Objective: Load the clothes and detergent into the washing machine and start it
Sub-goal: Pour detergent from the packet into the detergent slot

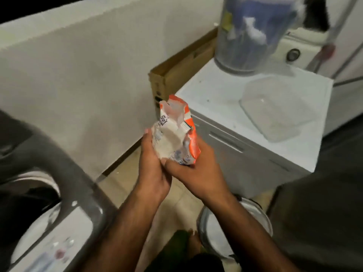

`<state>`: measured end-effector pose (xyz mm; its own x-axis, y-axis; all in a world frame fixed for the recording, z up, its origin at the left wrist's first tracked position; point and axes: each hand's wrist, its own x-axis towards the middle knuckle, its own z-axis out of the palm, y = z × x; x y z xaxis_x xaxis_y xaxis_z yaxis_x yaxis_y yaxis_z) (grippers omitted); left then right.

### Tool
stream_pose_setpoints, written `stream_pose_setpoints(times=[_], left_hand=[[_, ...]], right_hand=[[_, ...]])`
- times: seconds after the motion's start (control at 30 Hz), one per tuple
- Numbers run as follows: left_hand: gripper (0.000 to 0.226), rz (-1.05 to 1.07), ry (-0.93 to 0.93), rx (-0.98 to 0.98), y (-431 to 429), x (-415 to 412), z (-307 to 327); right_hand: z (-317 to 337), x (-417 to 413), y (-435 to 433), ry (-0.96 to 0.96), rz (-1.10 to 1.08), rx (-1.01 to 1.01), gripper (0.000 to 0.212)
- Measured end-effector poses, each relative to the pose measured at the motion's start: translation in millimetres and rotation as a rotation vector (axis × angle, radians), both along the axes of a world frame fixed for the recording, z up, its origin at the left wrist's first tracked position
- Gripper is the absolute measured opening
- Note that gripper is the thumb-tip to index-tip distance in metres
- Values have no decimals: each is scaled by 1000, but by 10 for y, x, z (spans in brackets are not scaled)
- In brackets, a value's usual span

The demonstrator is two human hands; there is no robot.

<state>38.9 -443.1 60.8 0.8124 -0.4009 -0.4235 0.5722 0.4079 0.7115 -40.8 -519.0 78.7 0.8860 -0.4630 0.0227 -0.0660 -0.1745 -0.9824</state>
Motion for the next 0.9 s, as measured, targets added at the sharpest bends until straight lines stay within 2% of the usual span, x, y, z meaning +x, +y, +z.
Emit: stream_pose_setpoints(times=[0.17,0.3,0.47,0.6,0.77,0.9], left_hand=[[53,-345,-194,205,-1108,-165,34],[45,-649,-349,360,-1867,-286,170],[35,-713,-465,365,-2608,-303,416],[39,-749,-325,348,-3190,-127,568],[30,-702,-172,375,-3680,161,526],[39,-653,-88,425,-3892,250,365]], right_hand=[[-16,-396,-952,-46,-298,-16,57],[-2,-622,-1666,-73,-511,-19,55],[112,-608,-2492,-55,-614,35,56],[53,-351,-3112,11,-581,90,60],[-156,42,-3740,118,-484,135,61],[-327,274,-3964,296,-401,158,61]])
